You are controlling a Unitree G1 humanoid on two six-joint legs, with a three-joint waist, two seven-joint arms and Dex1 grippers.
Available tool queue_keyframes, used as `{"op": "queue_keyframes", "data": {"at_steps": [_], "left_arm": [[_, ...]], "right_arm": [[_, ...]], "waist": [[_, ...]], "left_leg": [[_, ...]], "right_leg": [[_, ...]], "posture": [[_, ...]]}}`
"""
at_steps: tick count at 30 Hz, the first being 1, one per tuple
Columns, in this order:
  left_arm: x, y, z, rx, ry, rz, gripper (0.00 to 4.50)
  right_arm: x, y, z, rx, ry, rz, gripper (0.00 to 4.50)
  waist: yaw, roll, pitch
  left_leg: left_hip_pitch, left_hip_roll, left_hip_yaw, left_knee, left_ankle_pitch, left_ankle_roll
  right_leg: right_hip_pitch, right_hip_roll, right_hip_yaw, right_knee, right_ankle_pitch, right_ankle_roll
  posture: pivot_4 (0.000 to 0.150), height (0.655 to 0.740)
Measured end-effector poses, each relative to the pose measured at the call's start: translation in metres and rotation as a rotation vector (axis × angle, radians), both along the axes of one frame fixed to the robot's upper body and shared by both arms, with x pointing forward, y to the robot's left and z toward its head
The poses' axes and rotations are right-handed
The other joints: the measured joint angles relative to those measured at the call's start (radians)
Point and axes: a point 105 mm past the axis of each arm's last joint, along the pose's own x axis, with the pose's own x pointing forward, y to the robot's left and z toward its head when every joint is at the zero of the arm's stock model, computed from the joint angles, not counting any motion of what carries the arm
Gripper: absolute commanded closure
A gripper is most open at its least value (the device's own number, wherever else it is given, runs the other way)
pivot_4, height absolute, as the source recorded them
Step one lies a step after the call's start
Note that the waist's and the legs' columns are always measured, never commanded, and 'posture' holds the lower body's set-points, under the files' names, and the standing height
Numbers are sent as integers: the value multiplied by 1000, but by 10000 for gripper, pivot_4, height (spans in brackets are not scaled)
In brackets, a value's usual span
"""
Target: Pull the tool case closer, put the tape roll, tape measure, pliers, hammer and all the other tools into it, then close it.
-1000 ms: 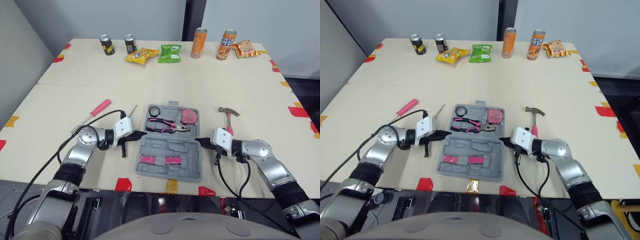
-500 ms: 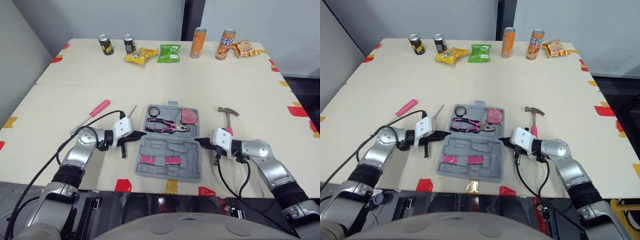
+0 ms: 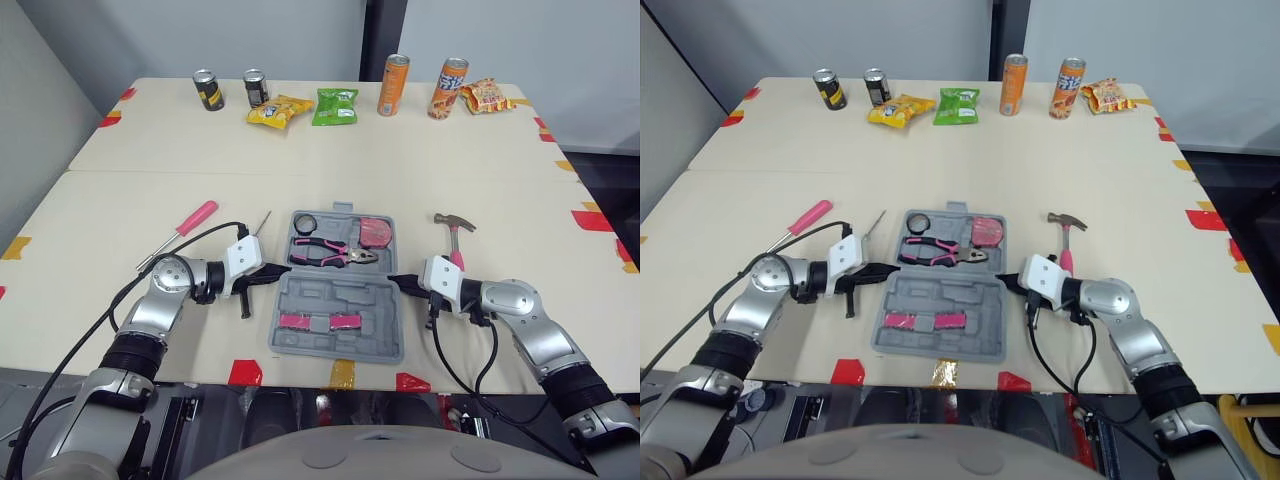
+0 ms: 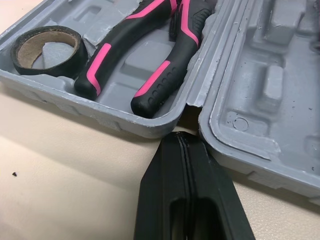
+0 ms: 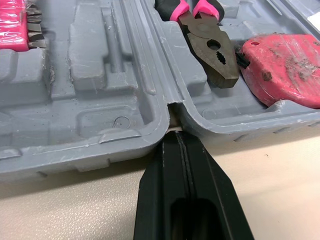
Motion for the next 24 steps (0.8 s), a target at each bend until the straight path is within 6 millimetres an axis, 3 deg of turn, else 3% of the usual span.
{"op": "queue_keyframes", "data": {"at_steps": [24], "left_arm": [[-2, 1, 0, -3, 1, 6, 45000]], "right_arm": [[6, 1, 2, -11, -35, -15, 44544]], "waist": [[-2, 1, 1]], "left_leg": [[0, 0, 0, -2, 0, 0]], "right_leg": [[0, 0, 0, -1, 0, 0]], "posture": [[1500, 7400]]}}
